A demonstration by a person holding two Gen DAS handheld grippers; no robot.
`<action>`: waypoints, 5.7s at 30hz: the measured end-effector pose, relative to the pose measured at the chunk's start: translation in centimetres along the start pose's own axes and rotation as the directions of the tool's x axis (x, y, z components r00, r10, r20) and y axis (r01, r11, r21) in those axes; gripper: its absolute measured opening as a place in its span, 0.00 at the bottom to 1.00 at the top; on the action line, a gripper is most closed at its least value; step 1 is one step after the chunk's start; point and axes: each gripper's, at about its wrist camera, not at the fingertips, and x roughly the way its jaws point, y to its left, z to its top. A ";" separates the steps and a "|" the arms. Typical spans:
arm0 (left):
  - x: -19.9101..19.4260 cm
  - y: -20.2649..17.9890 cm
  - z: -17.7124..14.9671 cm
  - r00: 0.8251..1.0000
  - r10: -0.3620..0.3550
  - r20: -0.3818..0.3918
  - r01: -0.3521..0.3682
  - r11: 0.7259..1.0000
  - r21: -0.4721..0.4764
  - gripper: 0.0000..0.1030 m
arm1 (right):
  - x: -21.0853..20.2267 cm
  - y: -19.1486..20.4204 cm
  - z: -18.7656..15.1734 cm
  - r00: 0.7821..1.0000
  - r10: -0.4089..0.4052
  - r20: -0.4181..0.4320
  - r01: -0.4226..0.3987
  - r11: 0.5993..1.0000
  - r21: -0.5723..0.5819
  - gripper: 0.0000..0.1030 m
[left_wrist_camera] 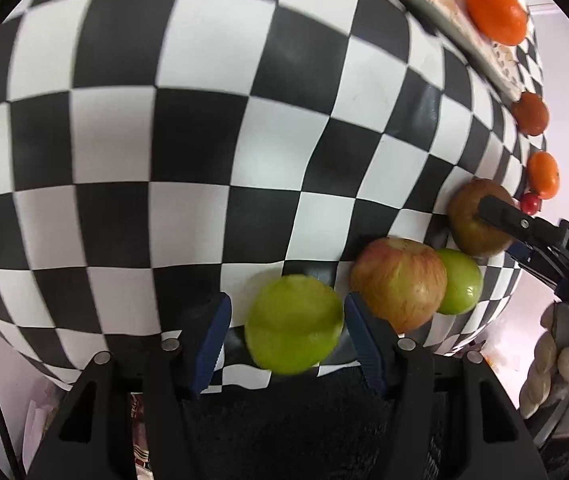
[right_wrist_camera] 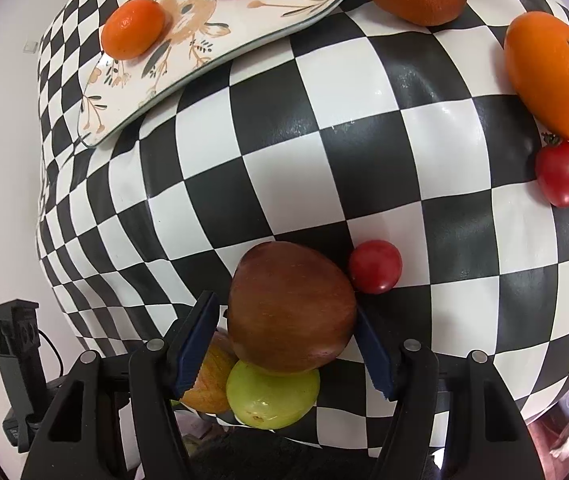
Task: Organize fruits
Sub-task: 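Grasp the green apple with the left tool while the right tool grasps the red-brown apple, then place the green apple on the plate while the right tool places the red-brown apple, then grasp the red apple with the left tool while the right tool grasps the second green apple, then place the red apple on the plate while the right tool places the green apple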
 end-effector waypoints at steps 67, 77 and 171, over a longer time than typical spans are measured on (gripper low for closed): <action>-10.7 -9.0 19.5 0.901 0.233 0.366 -0.258 0.966 0.021 0.85 | -9.8 5.1 14.0 0.932 -0.212 0.295 0.253 0.961 -0.109 0.95; -14.8 -9.9 12.8 0.828 0.261 0.497 -0.312 0.950 0.021 0.85 | -12.8 7.3 9.5 0.889 -0.263 0.374 0.332 0.934 -0.132 0.95; -7.3 -8.6 6.3 0.957 -0.014 0.289 -0.008 0.997 0.073 0.63 | -5.1 4.0 0.0 0.982 0.114 0.153 -0.098 0.989 -0.108 0.63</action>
